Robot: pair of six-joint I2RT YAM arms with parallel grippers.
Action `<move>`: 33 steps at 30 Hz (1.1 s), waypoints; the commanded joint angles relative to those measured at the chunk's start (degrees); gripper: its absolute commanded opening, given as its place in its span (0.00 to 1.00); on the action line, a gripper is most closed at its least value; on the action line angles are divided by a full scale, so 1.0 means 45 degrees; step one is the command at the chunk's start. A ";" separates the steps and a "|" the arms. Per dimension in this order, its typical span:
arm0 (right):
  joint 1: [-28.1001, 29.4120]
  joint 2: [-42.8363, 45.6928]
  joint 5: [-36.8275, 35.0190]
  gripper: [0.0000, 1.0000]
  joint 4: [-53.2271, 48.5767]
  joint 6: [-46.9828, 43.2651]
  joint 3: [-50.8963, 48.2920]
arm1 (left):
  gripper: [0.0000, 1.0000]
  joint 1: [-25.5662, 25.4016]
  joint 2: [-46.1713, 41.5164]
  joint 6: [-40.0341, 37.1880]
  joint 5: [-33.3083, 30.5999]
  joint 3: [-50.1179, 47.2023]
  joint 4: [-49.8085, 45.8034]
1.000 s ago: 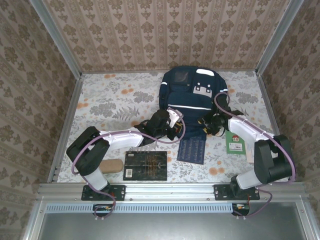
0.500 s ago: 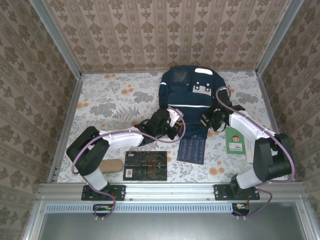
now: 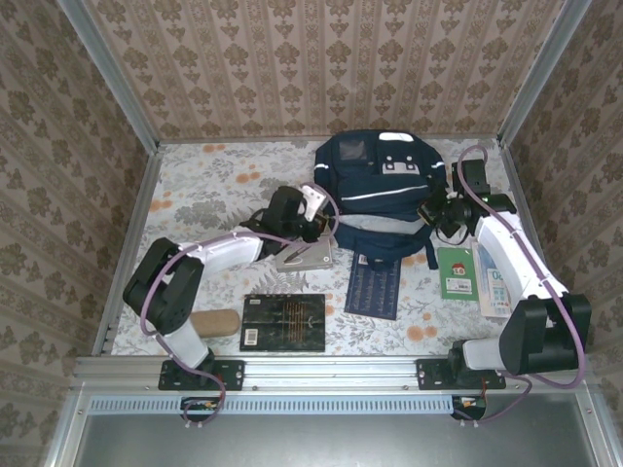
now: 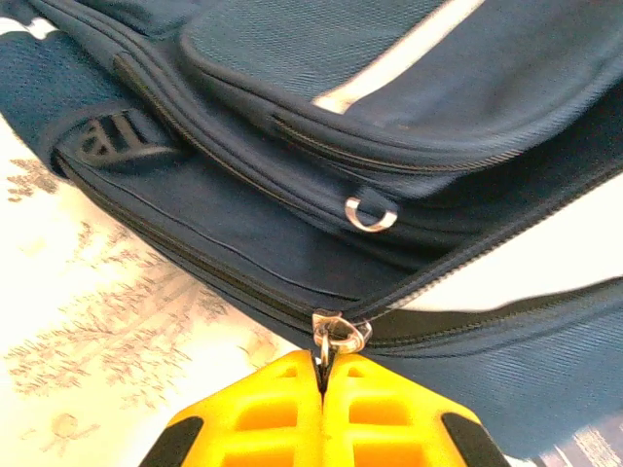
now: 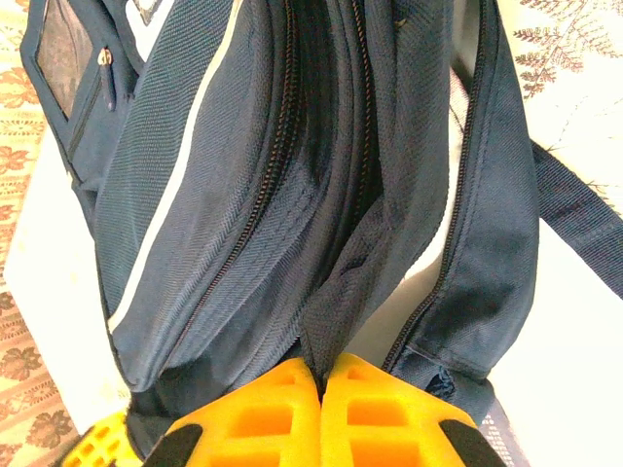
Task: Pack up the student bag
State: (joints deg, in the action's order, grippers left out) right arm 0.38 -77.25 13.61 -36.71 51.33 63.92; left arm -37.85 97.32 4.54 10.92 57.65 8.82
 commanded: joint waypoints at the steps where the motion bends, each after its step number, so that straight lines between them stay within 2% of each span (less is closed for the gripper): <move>1: -0.0598 0.0632 -0.0404 0.00 -0.0843 -0.0835 0.0832 | 0.00 0.1071 0.0925 -0.0706 -0.0100 0.1094 -0.0515; 5: -0.1042 0.0801 -0.0319 0.00 -0.1360 -0.1484 0.1091 | 0.00 0.1590 0.2314 -0.0910 0.0423 0.2541 -0.0706; 9: -0.1740 0.0399 -0.0003 0.00 -0.1581 -0.2095 0.1328 | 0.00 0.1413 0.2763 -0.0518 0.1219 0.3147 -0.0611; 13: -0.2574 -0.0102 -0.0150 0.00 -0.1852 -0.2448 0.1785 | 0.00 0.1009 0.3042 -0.0986 0.0737 0.3227 -0.0548; 16: -0.2984 0.0137 0.0104 0.00 -0.1740 -0.2434 0.1919 | 0.00 0.1439 0.3524 -0.0588 0.0352 0.3565 -0.0386; 21: -0.2992 0.0407 0.0287 0.00 -0.1758 -0.2492 0.1745 | 0.00 0.1809 0.4876 -0.0129 -0.0585 0.5343 -0.1012; 27: -0.2889 0.0322 0.1265 0.00 -0.1216 -0.2368 0.1741 | 0.00 0.1976 0.5509 -0.0012 -0.0643 0.6209 -0.1271; 29: -0.2505 0.0279 0.1578 0.00 -0.0958 -0.2341 0.1880 | 0.00 0.2178 0.5318 0.0006 -0.0566 0.6103 -0.1212; 33: -0.0959 0.0007 0.1395 0.00 -0.0906 -0.2443 0.2684 | 0.00 0.2516 0.5218 -0.0319 -0.0322 0.6418 -0.1651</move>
State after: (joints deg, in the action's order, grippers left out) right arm -7.35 -77.95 19.77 -42.92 41.50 71.46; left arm -30.02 122.21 2.98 13.45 84.16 3.57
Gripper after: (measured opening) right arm 0.067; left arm 0.045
